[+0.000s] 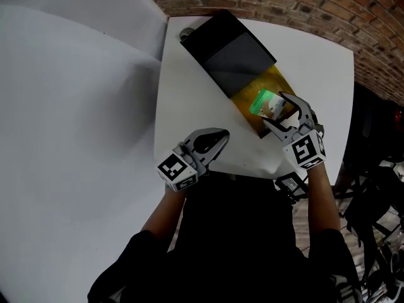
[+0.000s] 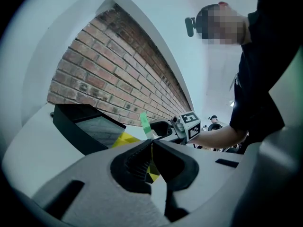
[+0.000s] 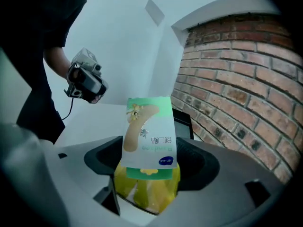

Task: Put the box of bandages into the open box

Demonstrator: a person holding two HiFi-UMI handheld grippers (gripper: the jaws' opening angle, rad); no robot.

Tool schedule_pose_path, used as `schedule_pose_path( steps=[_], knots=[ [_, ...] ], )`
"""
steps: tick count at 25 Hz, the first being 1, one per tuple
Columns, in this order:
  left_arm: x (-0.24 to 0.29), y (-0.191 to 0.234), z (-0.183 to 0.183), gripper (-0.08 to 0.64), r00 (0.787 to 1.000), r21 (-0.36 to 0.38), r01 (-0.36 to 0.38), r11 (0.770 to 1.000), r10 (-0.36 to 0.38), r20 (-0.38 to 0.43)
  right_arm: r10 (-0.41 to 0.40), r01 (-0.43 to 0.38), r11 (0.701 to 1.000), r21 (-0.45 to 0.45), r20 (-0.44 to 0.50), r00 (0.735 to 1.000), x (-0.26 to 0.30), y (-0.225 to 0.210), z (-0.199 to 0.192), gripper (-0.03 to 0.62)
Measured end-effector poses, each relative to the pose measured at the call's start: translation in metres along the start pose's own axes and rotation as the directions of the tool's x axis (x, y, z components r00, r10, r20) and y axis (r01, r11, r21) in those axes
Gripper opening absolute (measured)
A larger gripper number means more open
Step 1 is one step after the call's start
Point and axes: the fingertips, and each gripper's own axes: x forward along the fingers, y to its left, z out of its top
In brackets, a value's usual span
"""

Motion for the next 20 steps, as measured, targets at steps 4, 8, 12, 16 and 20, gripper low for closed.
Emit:
schedule_pose_path(
  steps=[4, 8, 12, 16, 20],
  knots=[
    [0.002, 0.0, -0.005, 0.018, 1.0, -0.008, -0.007, 1.0, 0.007, -0.003, 0.057, -0.062, 0.993, -0.097, -0.054, 0.997, 0.012, 0.009, -0.013, 0.35],
    [0.005, 0.0, -0.008, 0.017, 1.0, -0.009, -0.008, 1.0, 0.007, -0.008, 0.11, -0.122, 0.985, -0.121, -0.095, 0.989, 0.024, 0.017, -0.024, 0.35],
    [0.007, 0.001, -0.009, 0.017, 1.0, -0.028, -0.02, 0.999, 0.02, -0.003, 0.138, -0.152, 0.984, -0.089, -0.146, 0.98, 0.035, 0.018, -0.039, 0.35],
    [0.008, 0.0, -0.011, 0.017, 1.0, -0.036, -0.024, 0.999, 0.024, 0.002, 0.149, -0.164, 0.983, -0.078, -0.174, 0.974, 0.041, 0.016, -0.046, 0.35],
    [0.008, 0.001, -0.012, 0.017, 0.999, -0.04, -0.034, 0.999, 0.034, -0.001, 0.169, -0.192, 0.977, -0.09, -0.211, 0.963, 0.048, 0.016, -0.054, 0.351]
  ],
)
